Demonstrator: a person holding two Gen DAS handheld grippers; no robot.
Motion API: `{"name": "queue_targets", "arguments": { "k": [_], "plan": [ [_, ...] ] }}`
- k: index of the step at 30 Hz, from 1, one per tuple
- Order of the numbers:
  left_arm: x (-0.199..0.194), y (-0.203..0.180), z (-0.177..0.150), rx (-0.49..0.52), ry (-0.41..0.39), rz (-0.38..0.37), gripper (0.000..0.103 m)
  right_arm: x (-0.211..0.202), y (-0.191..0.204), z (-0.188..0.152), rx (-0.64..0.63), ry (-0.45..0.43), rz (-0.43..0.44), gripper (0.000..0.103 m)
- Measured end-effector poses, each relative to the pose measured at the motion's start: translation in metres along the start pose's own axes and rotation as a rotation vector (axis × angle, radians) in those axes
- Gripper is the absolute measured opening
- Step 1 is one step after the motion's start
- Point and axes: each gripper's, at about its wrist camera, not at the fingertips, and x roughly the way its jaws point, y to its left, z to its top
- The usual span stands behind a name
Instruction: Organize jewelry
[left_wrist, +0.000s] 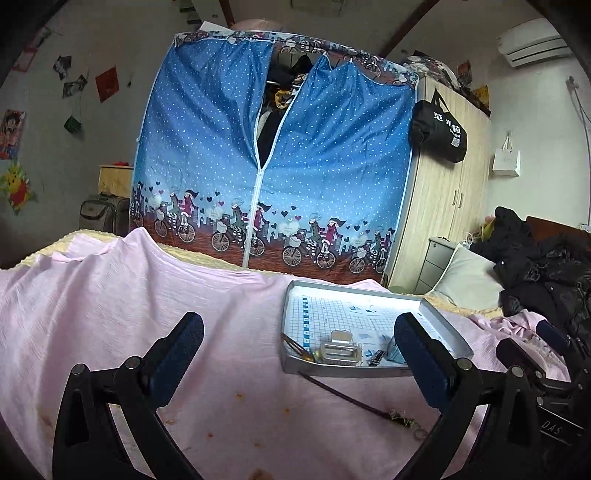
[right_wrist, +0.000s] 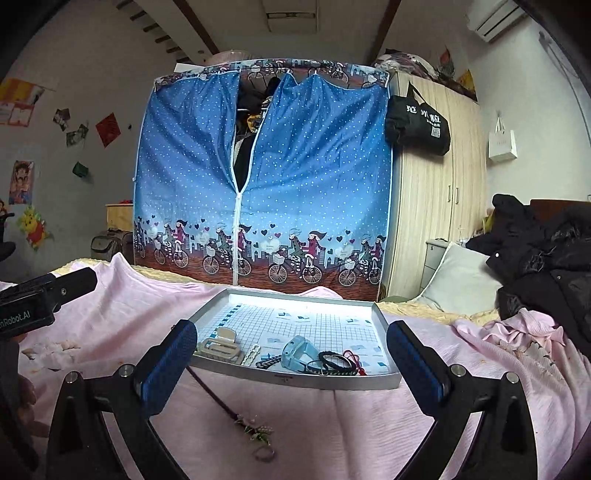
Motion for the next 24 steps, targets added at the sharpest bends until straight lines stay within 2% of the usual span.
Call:
{"name": "queue_targets", "arguments": {
  "k": [10,14,16,20,24],
  "plan": [
    [-0.027,-0.001,-0.013,0.108,0.029,-0.029,0.101,-0.038,0.005,-0.003,0.033,0.028,-0.051,0.103],
    [-0.038,0.003,-0.018,0.121,0.044,-0.033,0.101,-0.051,0.012,-0.003,0.031,0.033,-0.064,0.103],
    [-0.041,0.004,-0.021,0.137,0.067,-0.018,0.101,-0.057,0.018,-0.004,0.031,0.043,-0.077,0.103],
    [-0.044,0.01,-0.03,0.168,0.115,0.067,0.101,-0.065,0.025,-0.01,0.034,0.085,-0.108,0.103],
    [-0.046,0.016,-0.034,0.167,0.172,0.05,0.101,-0.073,0.029,-0.017,0.062,0.131,-0.111,0.103]
  ]
}}
